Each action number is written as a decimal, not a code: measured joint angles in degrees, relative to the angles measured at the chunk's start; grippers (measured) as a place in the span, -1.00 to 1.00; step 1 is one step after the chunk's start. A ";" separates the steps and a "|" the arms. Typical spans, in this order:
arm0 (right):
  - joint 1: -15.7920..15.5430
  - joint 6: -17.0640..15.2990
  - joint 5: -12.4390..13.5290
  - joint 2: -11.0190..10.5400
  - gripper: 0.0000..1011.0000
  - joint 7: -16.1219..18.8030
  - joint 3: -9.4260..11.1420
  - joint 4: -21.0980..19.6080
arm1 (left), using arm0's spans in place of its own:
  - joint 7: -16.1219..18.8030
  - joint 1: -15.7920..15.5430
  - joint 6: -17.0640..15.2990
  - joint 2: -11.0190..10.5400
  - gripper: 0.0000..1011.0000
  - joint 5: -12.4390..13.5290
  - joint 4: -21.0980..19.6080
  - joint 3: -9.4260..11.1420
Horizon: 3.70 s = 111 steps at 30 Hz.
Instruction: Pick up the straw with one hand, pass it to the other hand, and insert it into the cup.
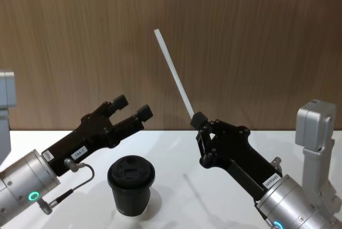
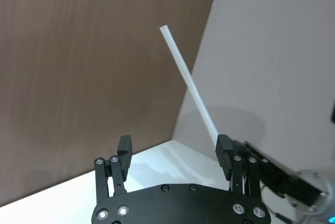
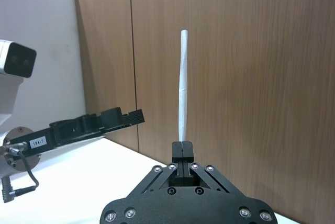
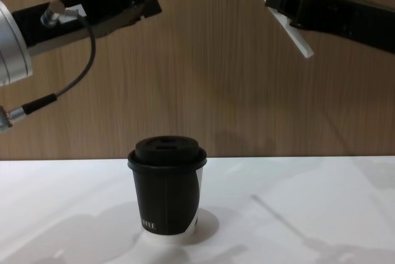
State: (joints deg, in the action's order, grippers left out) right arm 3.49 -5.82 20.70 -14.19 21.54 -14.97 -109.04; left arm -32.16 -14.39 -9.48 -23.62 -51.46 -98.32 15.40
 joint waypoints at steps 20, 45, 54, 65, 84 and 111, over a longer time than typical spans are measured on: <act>0.06 0.25 0.24 -0.18 -1.00 0.19 -0.27 0.18 | -10.53 -7.10 -3.31 3.07 0.98 -9.48 9.01 2.07; 0.06 0.27 0.30 -0.23 -1.00 0.20 -0.32 0.20 | -12.29 -14.34 -6.57 6.88 0.98 -13.85 16.81 5.43; 0.06 0.27 0.30 -0.23 -1.00 0.19 -0.31 0.20 | -12.07 -16.14 -7.20 7.78 0.98 -14.34 18.55 6.60; 0.06 0.27 0.29 -0.23 -1.00 0.20 -0.32 0.20 | -12.16 -17.51 -7.31 8.43 0.71 -14.59 19.78 7.91; 0.06 0.27 0.29 -0.23 -1.00 0.20 -0.32 0.20 | -12.05 -18.20 -6.36 8.13 -0.44 -14.93 19.50 8.89; 0.06 0.26 0.29 -0.23 -0.54 0.19 -0.31 0.21 | -11.77 -18.40 -5.09 7.14 -0.99 -15.75 19.27 9.76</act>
State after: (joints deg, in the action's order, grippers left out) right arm 3.55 -5.56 20.99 -14.42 21.74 -15.28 -108.83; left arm -43.93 -32.79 -14.57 -16.48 -67.21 -79.05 25.17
